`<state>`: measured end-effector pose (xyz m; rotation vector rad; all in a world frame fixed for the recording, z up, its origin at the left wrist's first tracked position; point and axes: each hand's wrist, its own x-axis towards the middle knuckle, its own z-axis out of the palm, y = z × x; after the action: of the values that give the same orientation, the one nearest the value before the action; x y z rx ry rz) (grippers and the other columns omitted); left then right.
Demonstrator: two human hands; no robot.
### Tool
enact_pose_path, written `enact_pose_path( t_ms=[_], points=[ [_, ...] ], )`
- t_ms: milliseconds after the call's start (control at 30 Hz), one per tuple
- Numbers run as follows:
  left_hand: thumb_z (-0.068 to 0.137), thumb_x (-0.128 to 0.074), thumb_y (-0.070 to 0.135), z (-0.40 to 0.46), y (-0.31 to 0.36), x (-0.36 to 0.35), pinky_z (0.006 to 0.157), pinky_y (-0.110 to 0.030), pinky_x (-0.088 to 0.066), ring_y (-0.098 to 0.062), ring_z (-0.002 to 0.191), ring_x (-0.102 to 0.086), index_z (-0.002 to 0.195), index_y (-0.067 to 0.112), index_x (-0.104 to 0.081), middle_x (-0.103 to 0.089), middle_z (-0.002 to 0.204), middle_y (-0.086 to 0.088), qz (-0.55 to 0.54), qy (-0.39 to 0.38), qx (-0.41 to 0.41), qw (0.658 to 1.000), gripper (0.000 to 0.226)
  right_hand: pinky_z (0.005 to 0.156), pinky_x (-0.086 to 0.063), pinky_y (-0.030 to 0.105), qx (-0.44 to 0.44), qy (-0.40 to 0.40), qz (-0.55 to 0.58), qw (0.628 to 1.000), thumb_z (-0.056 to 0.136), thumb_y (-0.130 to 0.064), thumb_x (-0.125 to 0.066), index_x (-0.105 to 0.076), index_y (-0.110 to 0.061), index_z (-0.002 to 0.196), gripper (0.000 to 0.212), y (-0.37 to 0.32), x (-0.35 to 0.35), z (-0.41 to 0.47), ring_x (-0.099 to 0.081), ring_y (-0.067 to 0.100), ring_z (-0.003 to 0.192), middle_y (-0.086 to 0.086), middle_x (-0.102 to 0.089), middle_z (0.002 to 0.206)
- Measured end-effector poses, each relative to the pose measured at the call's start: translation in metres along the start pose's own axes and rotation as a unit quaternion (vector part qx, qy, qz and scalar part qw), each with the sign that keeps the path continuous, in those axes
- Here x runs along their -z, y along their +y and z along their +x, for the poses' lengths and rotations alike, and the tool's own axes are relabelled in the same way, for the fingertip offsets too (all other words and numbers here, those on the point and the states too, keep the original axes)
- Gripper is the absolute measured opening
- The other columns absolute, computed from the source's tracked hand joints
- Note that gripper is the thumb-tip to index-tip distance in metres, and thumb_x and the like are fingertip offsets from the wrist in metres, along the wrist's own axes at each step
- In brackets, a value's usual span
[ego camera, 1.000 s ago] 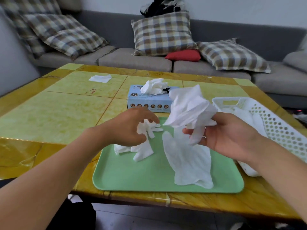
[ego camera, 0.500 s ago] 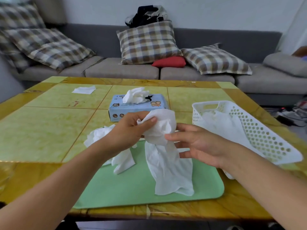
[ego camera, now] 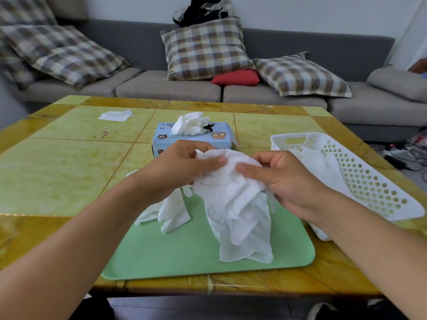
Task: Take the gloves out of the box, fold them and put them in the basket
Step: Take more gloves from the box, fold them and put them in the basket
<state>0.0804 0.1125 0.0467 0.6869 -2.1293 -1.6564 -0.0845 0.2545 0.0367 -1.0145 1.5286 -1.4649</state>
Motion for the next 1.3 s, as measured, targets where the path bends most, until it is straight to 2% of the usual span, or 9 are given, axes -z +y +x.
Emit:
enact_pose_path(
  t_ms=[233,400,567,700,833,933,1067,1200,1300],
  points=[
    [0.084,-0.066,-0.012,0.003,0.004,0.030,0.078,-0.027,-0.060,-0.019,0.087,-0.072,0.106,0.009,-0.071,-0.077,0.099,-0.009,-0.066,0.008,0.027,0.997,0.031,0.084,-0.059,0.032,-0.080,0.006,0.132,0.988,0.080,-0.021,-0.073,-0.071,0.001,0.117,0.043,-0.006,0.013,0.005,-0.069,0.026,0.103,0.018,-0.072,0.119],
    [0.094,-0.060,0.002,0.007,0.003,0.029,0.066,-0.025,-0.059,-0.017,0.073,-0.069,0.091,0.009,-0.071,-0.073,0.085,-0.006,-0.111,0.051,0.030,0.992,0.013,0.083,-0.055,0.036,-0.119,-0.040,0.085,0.988,0.077,-0.015,-0.080,-0.076,-0.009,0.097,0.020,-0.005,0.016,0.007,-0.066,0.029,0.100,0.015,-0.071,0.111],
    [0.098,-0.058,0.010,-0.001,0.009,-0.001,0.075,-0.026,-0.058,-0.014,0.081,-0.069,0.091,0.015,-0.075,-0.075,0.091,-0.006,-0.058,-0.034,-0.003,0.998,0.019,0.101,-0.050,0.046,-0.142,-0.103,-0.023,0.984,0.069,-0.031,-0.089,-0.065,-0.017,0.130,0.068,-0.004,0.008,0.003,-0.069,0.026,0.113,0.006,-0.073,0.121],
    [0.097,-0.063,0.019,-0.004,0.015,-0.010,0.084,-0.033,-0.057,-0.015,0.086,-0.069,0.107,0.018,-0.073,-0.075,0.094,-0.009,0.001,0.012,-0.082,0.997,0.014,0.098,-0.054,0.042,-0.079,-0.059,0.039,0.994,0.074,-0.020,-0.078,-0.075,-0.007,0.112,0.040,-0.010,0.002,-0.002,-0.071,0.029,0.107,0.013,-0.075,0.113],
    [0.077,-0.079,0.048,-0.003,0.010,-0.004,0.102,-0.048,-0.050,-0.025,0.107,-0.069,0.127,0.026,-0.063,-0.072,0.114,-0.008,-0.070,-0.037,-0.024,0.997,0.057,0.093,-0.058,0.035,-0.046,-0.086,0.167,0.981,0.088,-0.005,-0.065,-0.069,-0.003,0.119,0.031,-0.021,0.003,-0.006,-0.070,0.028,0.107,0.018,-0.071,0.119],
    [0.078,-0.085,0.030,-0.005,0.003,-0.008,0.089,-0.033,-0.056,-0.023,0.100,-0.072,0.123,0.015,-0.066,-0.075,0.111,-0.008,-0.073,-0.109,0.001,0.991,0.051,0.092,-0.059,0.036,-0.048,-0.056,0.187,0.980,0.090,-0.004,-0.064,-0.062,0.002,0.123,0.034,-0.025,0.005,-0.004,-0.068,0.030,0.107,0.023,-0.068,0.121],
    [0.089,-0.067,0.026,0.000,-0.002,-0.008,0.068,-0.025,-0.054,-0.017,0.073,-0.068,0.092,0.011,-0.076,-0.074,0.088,-0.009,-0.042,-0.039,0.032,0.998,0.018,0.081,-0.062,0.032,-0.067,0.043,0.220,0.972,0.091,-0.009,-0.065,-0.059,0.006,0.130,0.042,-0.031,0.014,0.000,-0.071,0.027,0.100,0.021,-0.068,0.122],
    [0.090,-0.059,0.061,0.003,-0.004,-0.005,0.097,-0.041,-0.053,-0.018,0.103,-0.070,0.110,0.016,-0.074,-0.074,0.113,-0.004,-0.080,-0.058,0.032,0.995,0.052,0.095,-0.057,0.038,-0.082,0.039,0.244,0.965,0.094,-0.012,-0.062,-0.058,0.004,0.135,0.045,-0.032,0.019,0.002,-0.067,0.031,0.118,0.020,-0.067,0.128],
    [0.084,-0.066,0.056,-0.003,-0.002,-0.014,0.104,-0.035,-0.047,-0.016,0.120,-0.064,0.122,0.019,-0.069,-0.071,0.125,0.001,-0.083,-0.120,-0.013,0.989,0.053,0.102,-0.052,0.042,-0.089,-0.017,0.241,0.966,0.098,-0.015,-0.057,-0.058,0.002,0.135,0.041,-0.032,0.015,-0.001,-0.064,0.032,0.123,0.020,-0.066,0.131]
  ],
)
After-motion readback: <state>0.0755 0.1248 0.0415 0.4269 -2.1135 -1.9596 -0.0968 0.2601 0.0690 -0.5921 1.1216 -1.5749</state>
